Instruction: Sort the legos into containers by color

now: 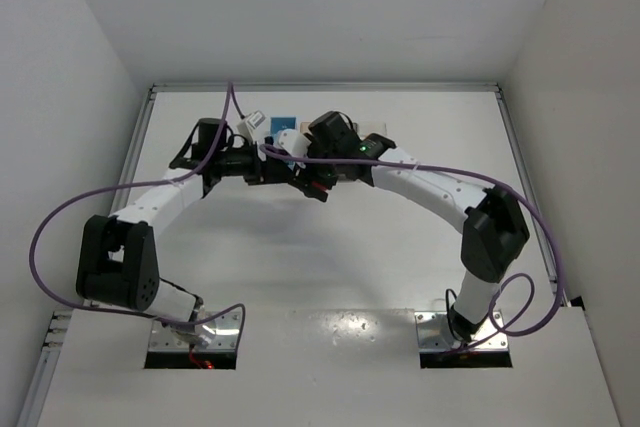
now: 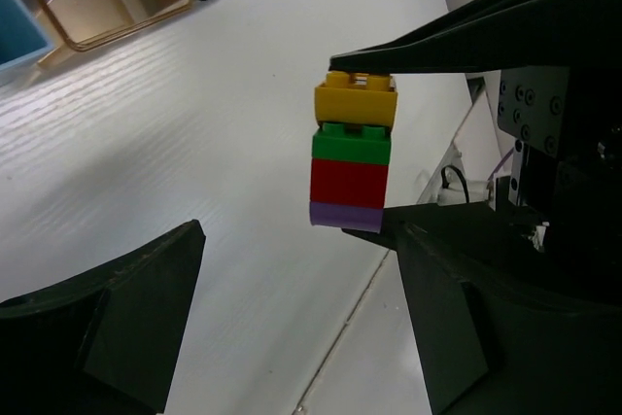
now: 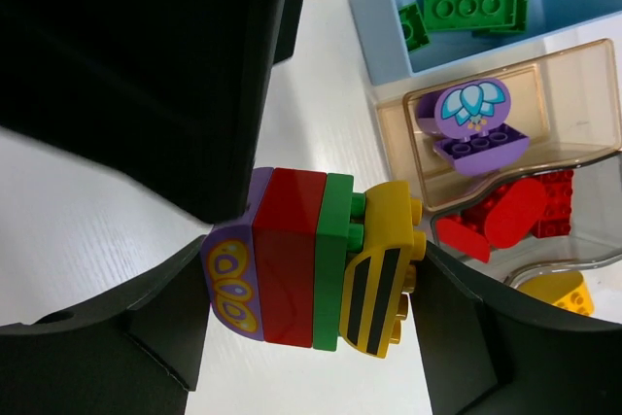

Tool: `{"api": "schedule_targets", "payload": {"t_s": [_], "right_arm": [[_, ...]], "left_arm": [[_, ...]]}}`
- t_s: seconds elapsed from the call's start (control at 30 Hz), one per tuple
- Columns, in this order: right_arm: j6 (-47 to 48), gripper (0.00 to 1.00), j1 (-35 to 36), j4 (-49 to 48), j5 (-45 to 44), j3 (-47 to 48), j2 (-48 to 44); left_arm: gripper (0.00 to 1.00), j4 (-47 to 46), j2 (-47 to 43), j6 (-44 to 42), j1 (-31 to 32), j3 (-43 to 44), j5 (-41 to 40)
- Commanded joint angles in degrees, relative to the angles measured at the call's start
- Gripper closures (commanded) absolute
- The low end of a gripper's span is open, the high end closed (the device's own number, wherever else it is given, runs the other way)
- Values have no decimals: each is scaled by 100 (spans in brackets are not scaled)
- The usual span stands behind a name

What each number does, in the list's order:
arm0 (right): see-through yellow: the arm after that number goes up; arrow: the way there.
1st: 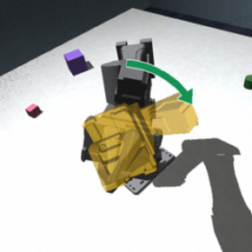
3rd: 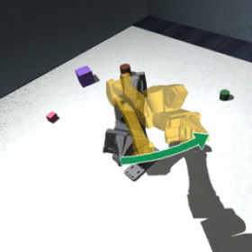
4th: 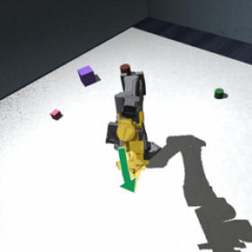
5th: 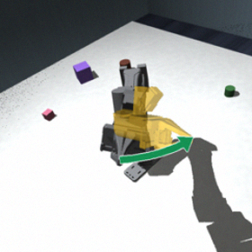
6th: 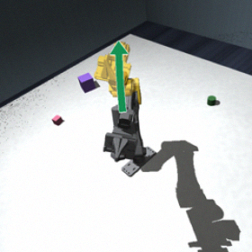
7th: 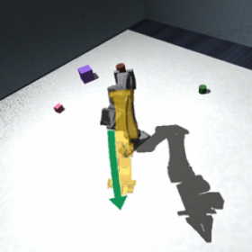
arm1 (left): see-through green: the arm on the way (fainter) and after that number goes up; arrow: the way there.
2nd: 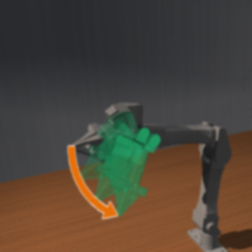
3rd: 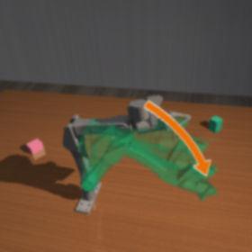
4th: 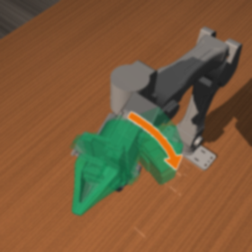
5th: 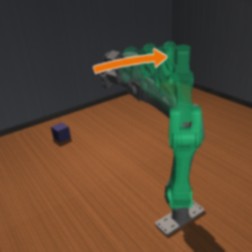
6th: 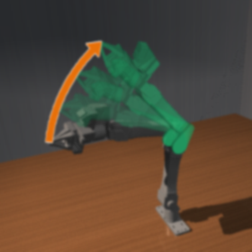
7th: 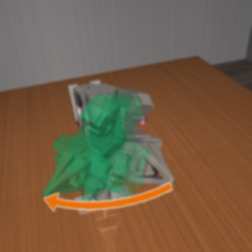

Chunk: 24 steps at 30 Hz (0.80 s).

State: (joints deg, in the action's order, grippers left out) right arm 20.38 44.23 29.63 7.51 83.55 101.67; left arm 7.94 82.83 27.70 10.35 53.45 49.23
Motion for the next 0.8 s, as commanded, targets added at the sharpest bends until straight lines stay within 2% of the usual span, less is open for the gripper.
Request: {"api": "schedule_targets", "payload": {"t_s": [0.0,0.5,0.6,0.63,0.73,0.77], "right_arm": [[-17,100,16,-115,-118,338,-42],[-17,98,174,-168,-65,504,-42],[-17,98,174,-221,-65,505,10],[-17,98,174,-221,-65,557,11],[-17,97,174,-273,-127,557,11],[-78,97,174,-273,-127,557,11]], "left_arm": [[14,-74,49,42,160,306,183],[12,-477,515,156,442,473,516],[24,-653,585,279,494,473,587],[39,-715,585,279,494,473,587],[63,-768,638,279,547,473,711],[79,-820,638,279,547,473,711]]}}
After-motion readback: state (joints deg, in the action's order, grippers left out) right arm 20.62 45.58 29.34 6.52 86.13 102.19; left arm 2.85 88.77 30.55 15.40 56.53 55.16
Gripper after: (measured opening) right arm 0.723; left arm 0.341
